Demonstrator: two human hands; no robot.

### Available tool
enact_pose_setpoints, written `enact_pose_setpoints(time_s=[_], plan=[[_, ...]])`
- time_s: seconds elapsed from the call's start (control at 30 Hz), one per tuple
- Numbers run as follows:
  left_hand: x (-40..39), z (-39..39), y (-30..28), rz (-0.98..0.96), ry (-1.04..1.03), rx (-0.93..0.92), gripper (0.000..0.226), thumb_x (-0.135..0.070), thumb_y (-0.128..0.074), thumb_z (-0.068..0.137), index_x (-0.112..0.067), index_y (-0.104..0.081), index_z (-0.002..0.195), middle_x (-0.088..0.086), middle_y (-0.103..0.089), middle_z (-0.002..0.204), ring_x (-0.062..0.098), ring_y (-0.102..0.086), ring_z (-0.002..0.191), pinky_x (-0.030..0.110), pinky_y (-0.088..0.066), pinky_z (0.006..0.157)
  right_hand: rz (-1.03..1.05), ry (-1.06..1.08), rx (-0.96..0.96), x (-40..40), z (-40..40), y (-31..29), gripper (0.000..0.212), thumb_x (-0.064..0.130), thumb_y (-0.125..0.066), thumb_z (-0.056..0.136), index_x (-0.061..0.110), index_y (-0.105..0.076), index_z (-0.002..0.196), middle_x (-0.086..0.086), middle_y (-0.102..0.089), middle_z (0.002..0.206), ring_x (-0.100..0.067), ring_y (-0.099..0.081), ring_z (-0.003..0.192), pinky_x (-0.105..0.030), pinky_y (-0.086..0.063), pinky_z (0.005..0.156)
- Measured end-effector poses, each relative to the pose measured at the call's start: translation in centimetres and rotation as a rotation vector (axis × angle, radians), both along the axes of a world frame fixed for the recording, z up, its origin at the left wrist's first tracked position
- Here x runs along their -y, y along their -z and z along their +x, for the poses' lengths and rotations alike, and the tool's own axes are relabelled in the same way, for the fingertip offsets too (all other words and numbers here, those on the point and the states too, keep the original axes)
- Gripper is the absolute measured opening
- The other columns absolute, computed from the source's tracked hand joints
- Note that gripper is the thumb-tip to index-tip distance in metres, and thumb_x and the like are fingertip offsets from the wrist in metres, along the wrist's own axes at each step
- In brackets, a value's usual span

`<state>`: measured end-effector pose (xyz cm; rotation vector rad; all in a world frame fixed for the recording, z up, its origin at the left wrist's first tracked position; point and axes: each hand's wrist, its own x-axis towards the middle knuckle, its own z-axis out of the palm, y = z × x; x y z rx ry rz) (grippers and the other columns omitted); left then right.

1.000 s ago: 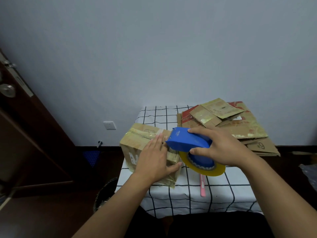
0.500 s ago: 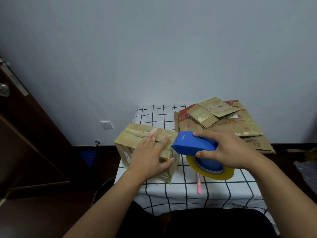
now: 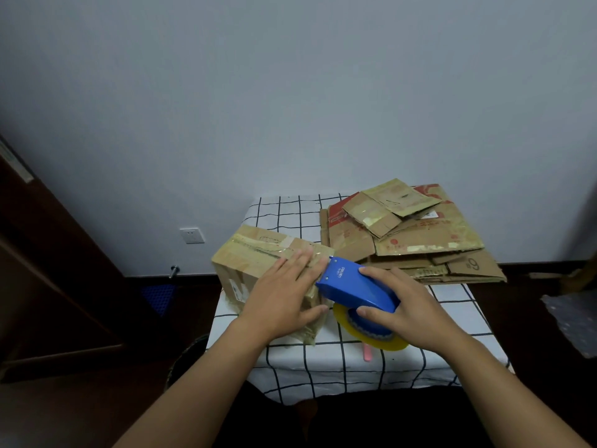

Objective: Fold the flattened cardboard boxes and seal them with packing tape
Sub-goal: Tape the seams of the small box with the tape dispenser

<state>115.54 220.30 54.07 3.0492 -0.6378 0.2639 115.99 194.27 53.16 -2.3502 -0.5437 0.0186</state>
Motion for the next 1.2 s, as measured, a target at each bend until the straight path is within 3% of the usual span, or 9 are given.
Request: enact_pose_setpoints(time_s=[0.07, 0.17, 0.27, 0.47, 0.7, 0.87, 1.03, 1.13, 1.2], plan=[[-0.3, 0.2, -0.1, 0.053, -0.01, -0.019, 0.084, -0.066, -0.04, 0.093, -0.036, 0.009, 0.154, -0.002, 0.005, 0.165, 0.013, 0.003, 0.151, 0.033, -0.002, 0.123, 0.019, 0.007, 0.005, -0.2, 0.0, 0.3, 0.063, 0.055, -0.071, 0.081, 0.05, -0.043, 0.137, 0.028, -0.044, 0.115, 0.006, -0.046, 0.105, -0.012, -0.036, 0.083], [-0.6, 0.5, -0.2, 0.083, -0.029, -0.03, 0.08, -0.063, -0.038, 0.095, -0.034, 0.006, 0.155, -0.001, 0.006, 0.165, 0.014, 0.002, 0.152, 0.032, -0.003, 0.122, 0.083, 0.01, 0.022, 0.0, 0.0, 0.2, 0.061, 0.057, -0.072, 0.079, 0.055, -0.044, 0.133, 0.024, -0.048, 0.119, 0.003, -0.048, 0.109, -0.02, -0.041, 0.089], [-0.4, 0.7, -0.1, 0.086, -0.023, -0.021, 0.077, -0.063, -0.036, 0.096, -0.033, 0.003, 0.156, 0.0, 0.003, 0.165, 0.015, 0.0, 0.152, 0.031, -0.003, 0.121, 0.118, 0.022, 0.029, 0.8, -0.2, -0.4, 0.064, 0.07, -0.064, 0.071, 0.055, -0.046, 0.131, 0.023, -0.05, 0.124, 0.002, -0.049, 0.112, -0.024, -0.042, 0.091], [-0.6, 0.6, 0.0, 0.083, -0.038, -0.034, 0.077, -0.064, -0.035, 0.096, -0.034, 0.003, 0.156, 0.0, 0.004, 0.165, 0.016, -0.001, 0.152, 0.032, -0.004, 0.121, 0.006, 0.042, 0.009, 1.8, -1.0, -1.0, 0.064, 0.06, -0.068, 0.078, 0.051, -0.044, 0.137, 0.022, -0.047, 0.121, -0.002, -0.048, 0.107, -0.027, -0.043, 0.091], [-0.5, 0.7, -0.1, 0.062, -0.039, -0.044, 0.076, -0.063, -0.037, 0.096, -0.033, -0.003, 0.156, 0.0, -0.001, 0.165, 0.017, -0.005, 0.152, 0.033, -0.007, 0.121, -0.178, 0.022, -0.03, 3.9, -2.0, -2.8, 0.066, 0.057, -0.067, 0.082, 0.05, -0.038, 0.141, 0.024, -0.039, 0.121, -0.001, -0.04, 0.107, -0.023, -0.032, 0.09], [0.0, 0.5, -0.3, 0.063, -0.052, -0.07, 0.078, -0.063, -0.039, 0.095, -0.034, 0.0, 0.156, -0.001, 0.002, 0.165, 0.016, -0.002, 0.152, 0.034, -0.006, 0.122, -0.352, -0.02, -0.047, 2.3, -1.4, -4.1, 0.068, 0.06, -0.063, 0.085, 0.047, -0.036, 0.146, 0.016, -0.04, 0.118, -0.006, -0.041, 0.104, -0.028, -0.039, 0.091], [-0.1, 0.4, -0.7, 0.04, -0.057, -0.136, 0.082, -0.061, -0.044, 0.091, -0.034, -0.001, 0.156, 0.0, 0.002, 0.165, 0.015, 0.0, 0.152, 0.036, -0.005, 0.123, -0.44, -0.073, -0.086, 0.0, 0.3, -4.8, 0.068, 0.059, -0.063, 0.085, 0.043, -0.039, 0.146, 0.005, -0.047, 0.129, -0.017, -0.048, 0.113, -0.034, -0.042, 0.091], [0.5, 0.1, -1.4, -0.039, -0.074, -0.195, 0.08, -0.058, -0.032, 0.084, -0.032, -0.009, 0.156, 0.002, -0.003, 0.165, 0.016, -0.002, 0.151, 0.037, -0.003, 0.123, -0.487, -0.094, -0.1, -0.9, 1.2, -5.5, 0.068, 0.061, -0.064, 0.083, 0.042, -0.04, 0.144, 0.005, -0.048, 0.117, -0.015, -0.046, 0.102, -0.034, -0.044, 0.086], [1.4, 0.1, -1.6, -0.143, -0.122, -0.19, 0.07, -0.058, -0.032, 0.091, -0.03, -0.023, 0.154, 0.003, -0.013, 0.164, 0.017, -0.009, 0.151, 0.039, -0.005, 0.122, -0.501, -0.108, -0.094, -1.4, 1.6, -6.0, 0.067, 0.058, -0.066, 0.082, 0.04, -0.044, 0.143, 0.003, -0.053, 0.122, -0.014, -0.048, 0.1, -0.033, -0.045, 0.084]])
